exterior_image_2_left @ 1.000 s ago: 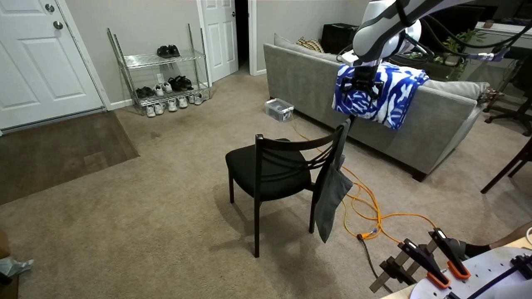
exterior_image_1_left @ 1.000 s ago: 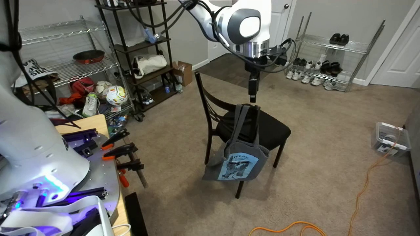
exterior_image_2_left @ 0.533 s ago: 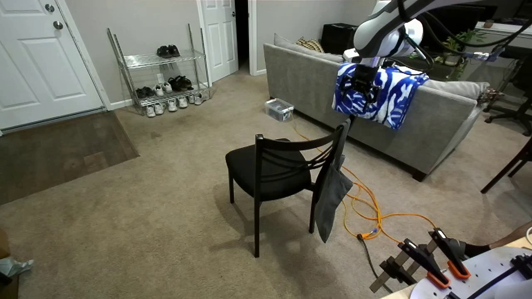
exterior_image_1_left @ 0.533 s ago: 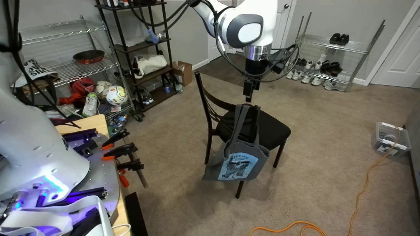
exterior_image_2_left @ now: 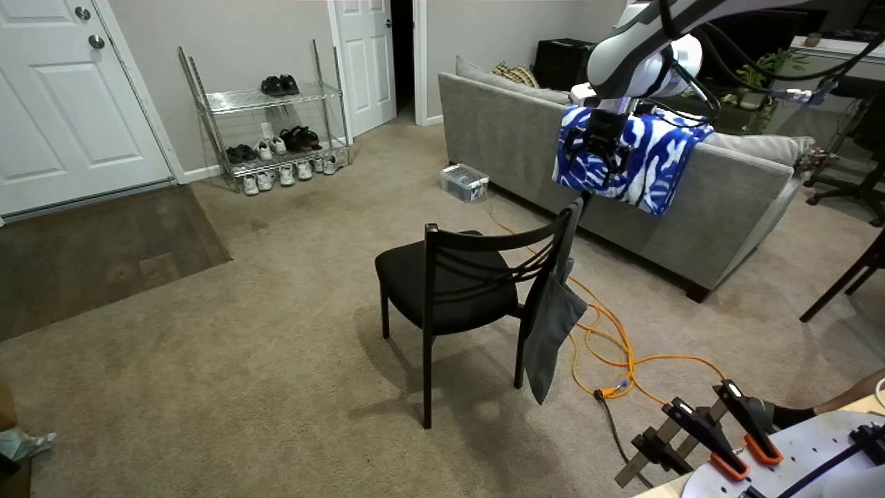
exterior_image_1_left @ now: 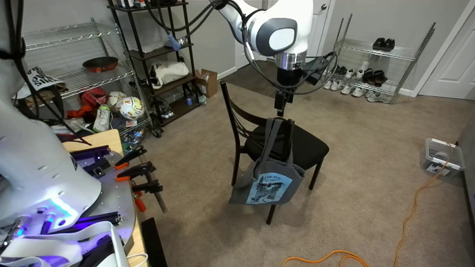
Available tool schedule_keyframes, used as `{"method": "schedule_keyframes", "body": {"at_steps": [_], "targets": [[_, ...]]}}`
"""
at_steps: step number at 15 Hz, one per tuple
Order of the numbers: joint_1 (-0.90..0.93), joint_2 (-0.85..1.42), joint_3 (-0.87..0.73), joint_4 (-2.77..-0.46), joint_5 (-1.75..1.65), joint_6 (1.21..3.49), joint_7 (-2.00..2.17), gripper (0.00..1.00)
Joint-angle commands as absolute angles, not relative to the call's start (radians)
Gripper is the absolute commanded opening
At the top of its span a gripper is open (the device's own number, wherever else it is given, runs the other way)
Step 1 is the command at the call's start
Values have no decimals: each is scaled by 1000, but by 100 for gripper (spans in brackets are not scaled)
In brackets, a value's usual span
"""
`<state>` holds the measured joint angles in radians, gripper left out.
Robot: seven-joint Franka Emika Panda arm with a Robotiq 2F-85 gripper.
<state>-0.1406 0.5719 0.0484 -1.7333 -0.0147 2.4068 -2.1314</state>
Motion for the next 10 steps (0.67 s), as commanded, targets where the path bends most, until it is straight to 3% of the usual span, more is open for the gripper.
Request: {"method": "schedule_keyframes", "body": {"at_steps": [1,10], "targets": [[-160,573,68,-1747,6,2454,-2122,100],[-205,583,139,-1854,52,2589,-2161,100]]}}
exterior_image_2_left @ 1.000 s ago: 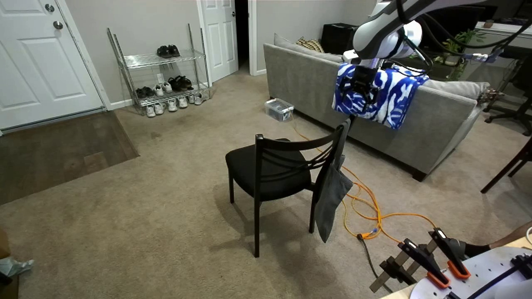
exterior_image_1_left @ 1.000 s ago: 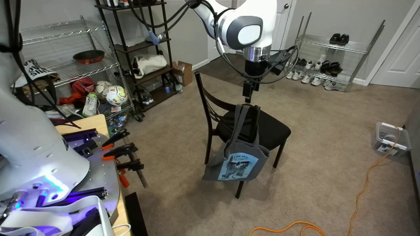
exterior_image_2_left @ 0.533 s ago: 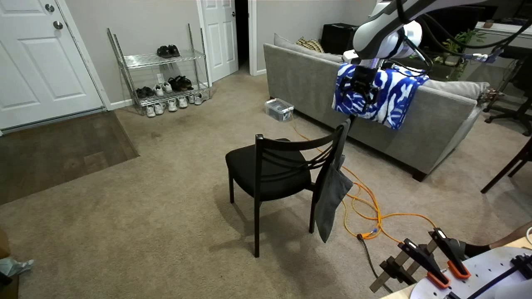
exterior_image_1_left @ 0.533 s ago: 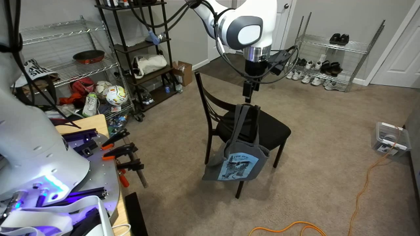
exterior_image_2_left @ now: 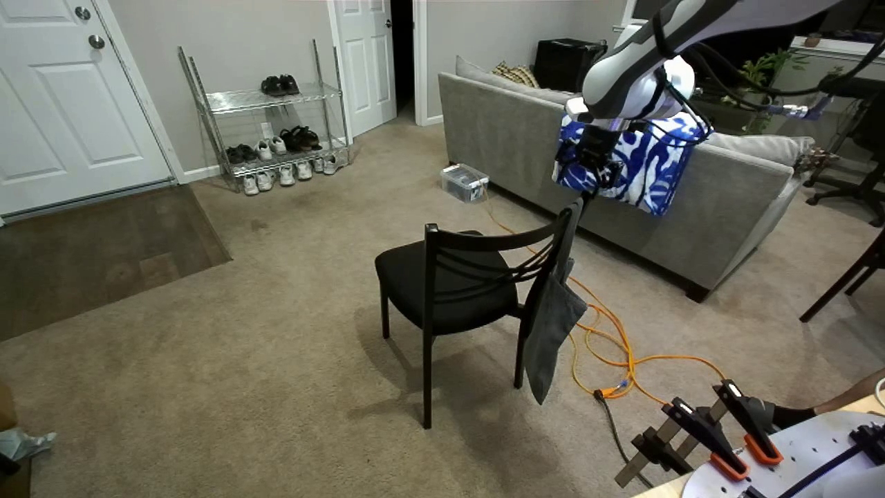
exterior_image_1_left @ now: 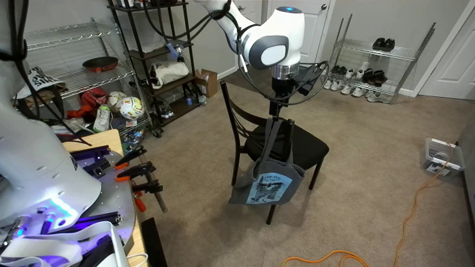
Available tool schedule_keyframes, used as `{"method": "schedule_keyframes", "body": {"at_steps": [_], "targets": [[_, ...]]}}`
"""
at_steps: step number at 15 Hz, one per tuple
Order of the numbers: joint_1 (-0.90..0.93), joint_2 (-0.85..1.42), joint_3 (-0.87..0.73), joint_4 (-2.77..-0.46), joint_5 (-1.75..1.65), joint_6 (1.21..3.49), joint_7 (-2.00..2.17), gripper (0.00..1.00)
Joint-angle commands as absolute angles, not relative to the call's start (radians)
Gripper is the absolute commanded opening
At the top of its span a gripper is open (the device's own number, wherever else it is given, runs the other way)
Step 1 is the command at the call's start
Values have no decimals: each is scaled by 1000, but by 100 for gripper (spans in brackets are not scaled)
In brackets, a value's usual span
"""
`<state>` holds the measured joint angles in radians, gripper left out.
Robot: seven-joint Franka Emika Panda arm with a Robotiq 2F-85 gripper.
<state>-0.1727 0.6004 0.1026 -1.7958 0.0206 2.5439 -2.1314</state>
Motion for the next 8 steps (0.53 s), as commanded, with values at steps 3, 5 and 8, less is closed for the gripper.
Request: {"method": "schedule_keyframes", "body": {"at_steps": [3,5,8], "targets": [[-209,588,145,-1875,50,2593,-2151,100],[-209,589,141,-1882,47,2600,-2141,100],[-215,591,141,-1885,48,2598,-2142,100]]}}
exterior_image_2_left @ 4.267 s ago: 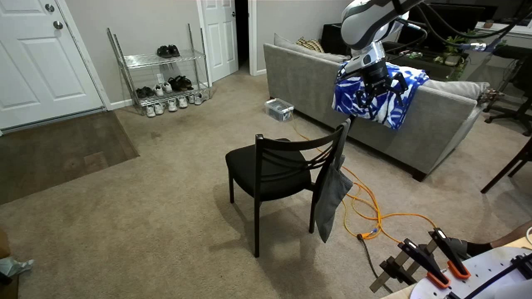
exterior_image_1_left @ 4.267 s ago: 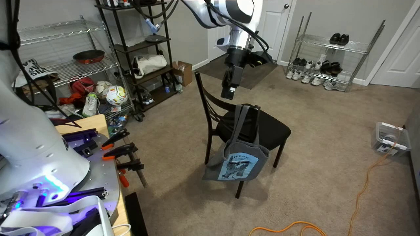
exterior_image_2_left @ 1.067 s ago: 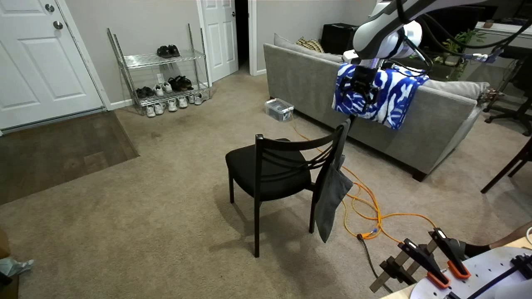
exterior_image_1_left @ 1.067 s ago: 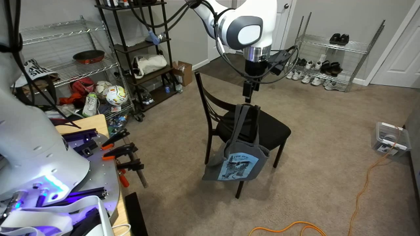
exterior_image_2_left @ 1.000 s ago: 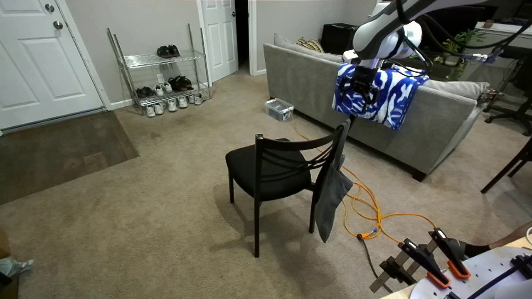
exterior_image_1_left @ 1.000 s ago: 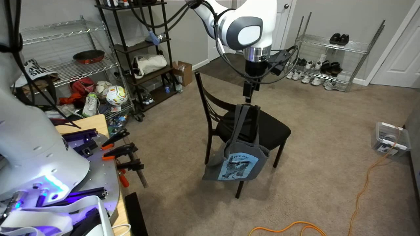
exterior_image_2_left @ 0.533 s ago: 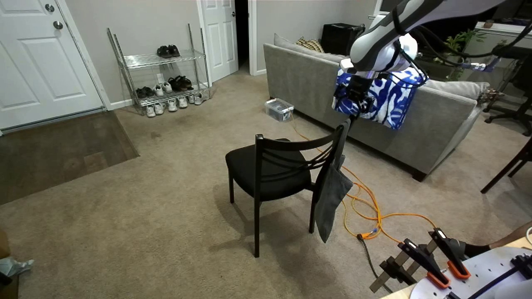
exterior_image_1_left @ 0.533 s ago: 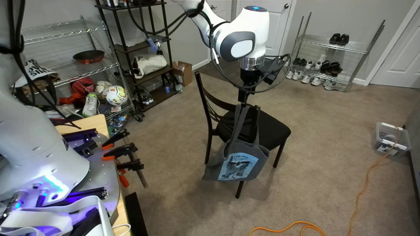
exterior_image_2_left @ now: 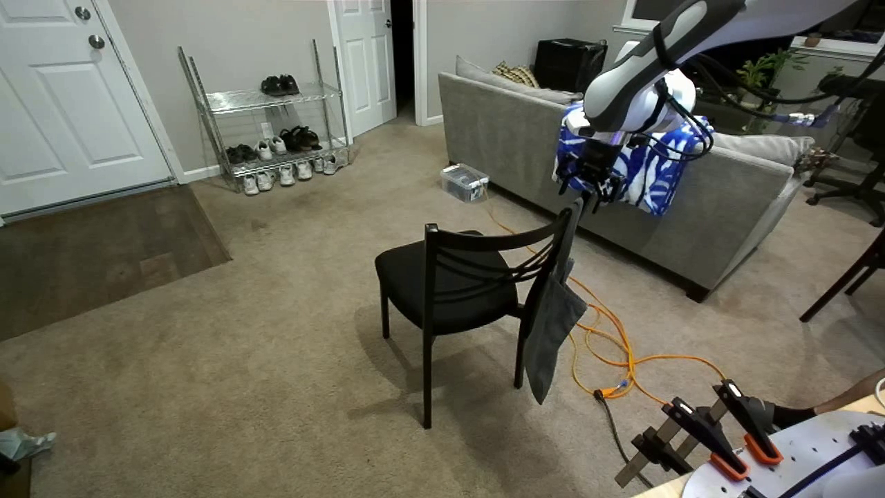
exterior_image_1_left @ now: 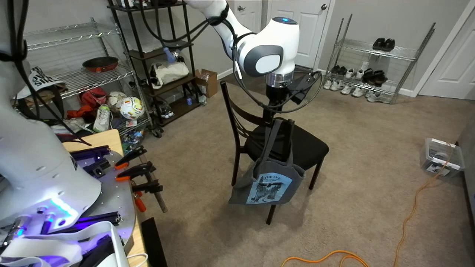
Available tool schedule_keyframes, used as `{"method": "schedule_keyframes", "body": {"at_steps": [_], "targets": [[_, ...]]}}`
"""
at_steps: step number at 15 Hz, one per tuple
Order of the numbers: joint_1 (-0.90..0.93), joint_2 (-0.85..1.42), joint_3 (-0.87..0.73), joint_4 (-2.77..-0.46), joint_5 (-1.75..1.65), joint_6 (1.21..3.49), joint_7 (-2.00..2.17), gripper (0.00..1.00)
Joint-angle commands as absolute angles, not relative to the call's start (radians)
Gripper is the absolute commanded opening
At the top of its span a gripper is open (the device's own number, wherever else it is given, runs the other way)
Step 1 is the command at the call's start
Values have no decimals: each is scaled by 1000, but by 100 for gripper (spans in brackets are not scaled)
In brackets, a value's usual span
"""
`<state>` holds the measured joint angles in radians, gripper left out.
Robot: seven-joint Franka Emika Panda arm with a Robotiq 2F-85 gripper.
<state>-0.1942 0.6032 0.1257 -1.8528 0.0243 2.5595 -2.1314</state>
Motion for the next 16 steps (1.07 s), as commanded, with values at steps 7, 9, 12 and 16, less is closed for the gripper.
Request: {"method": "schedule_keyframes", "body": {"at_steps": [7,9,12,16], "targets": [[-222,607,145,-1878,49,2596,-2145,100],[-223,614,147,-1873,50,2593,-2144,100],[-226,620,151,-1875,53,2597,-2146,97],[-229,620,155,-1878,55,2608,-2145,62]]}}
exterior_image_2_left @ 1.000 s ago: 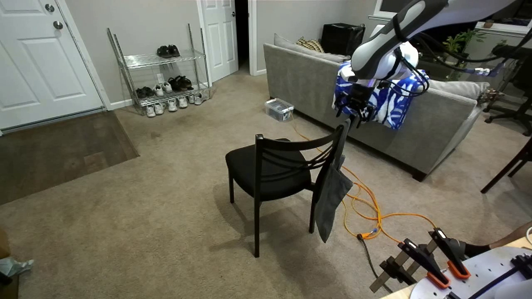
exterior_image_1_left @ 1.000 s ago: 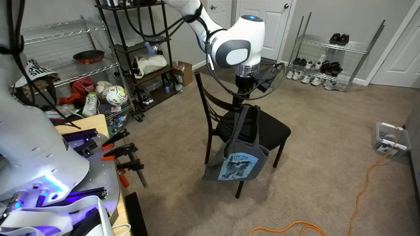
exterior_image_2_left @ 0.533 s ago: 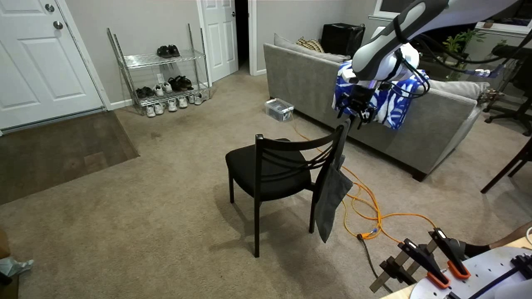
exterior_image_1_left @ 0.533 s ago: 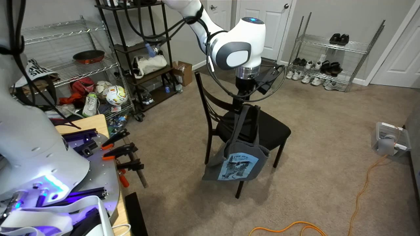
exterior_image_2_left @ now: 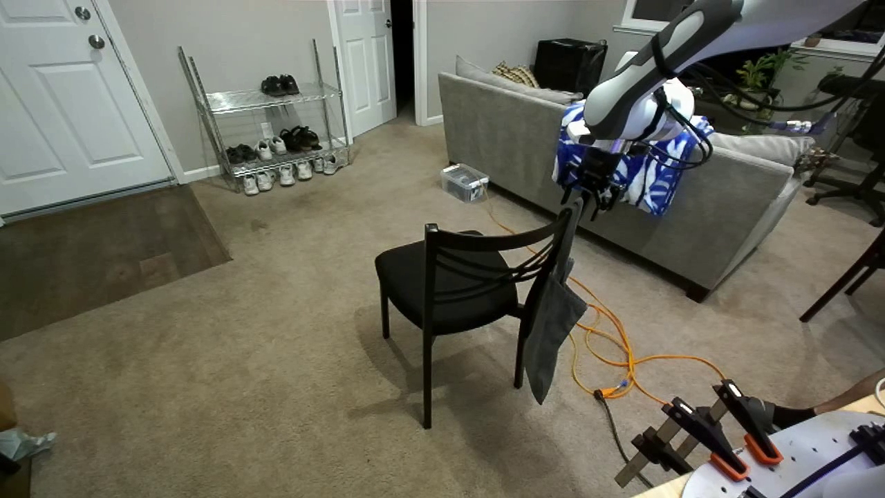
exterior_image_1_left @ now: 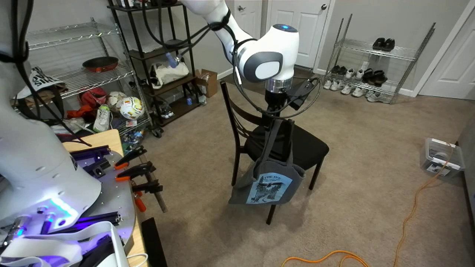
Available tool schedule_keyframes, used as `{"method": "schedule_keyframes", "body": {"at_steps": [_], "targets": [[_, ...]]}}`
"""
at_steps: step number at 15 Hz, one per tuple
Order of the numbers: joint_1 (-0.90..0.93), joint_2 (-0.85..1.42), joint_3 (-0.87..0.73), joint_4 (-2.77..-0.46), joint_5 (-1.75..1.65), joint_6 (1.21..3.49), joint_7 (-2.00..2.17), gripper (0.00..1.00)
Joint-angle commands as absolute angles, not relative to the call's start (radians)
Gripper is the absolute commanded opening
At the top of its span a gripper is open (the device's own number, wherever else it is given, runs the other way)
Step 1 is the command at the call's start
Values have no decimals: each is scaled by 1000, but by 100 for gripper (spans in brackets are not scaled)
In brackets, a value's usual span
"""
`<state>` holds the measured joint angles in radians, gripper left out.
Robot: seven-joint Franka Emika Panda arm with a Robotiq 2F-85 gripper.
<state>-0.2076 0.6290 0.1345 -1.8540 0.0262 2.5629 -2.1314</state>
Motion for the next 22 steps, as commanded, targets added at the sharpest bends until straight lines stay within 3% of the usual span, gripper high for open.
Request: {"method": "schedule_keyframes", "body": {"at_steps": [1,4,9,10,13,14,15,18,20,21,22], "targets": [[-228,617,155,-1881,55,2617,-2142,85],[-232,613,158,-1886,56,2640,-2142,98],[-235,608,163,-1892,55,2671,-2137,100],[-237,608,165,-1892,55,2674,-2138,81],[-244,603,176,-1898,60,2681,-2142,60],[-246,601,179,-1901,61,2683,-2142,71],[-248,598,183,-1904,63,2686,-2144,88],[-259,594,198,-1908,72,2690,-2150,99],[-265,595,205,-1908,81,2690,-2151,91],[-269,595,209,-1908,88,2690,-2152,70],[-275,594,215,-1910,96,2693,-2154,68]]}}
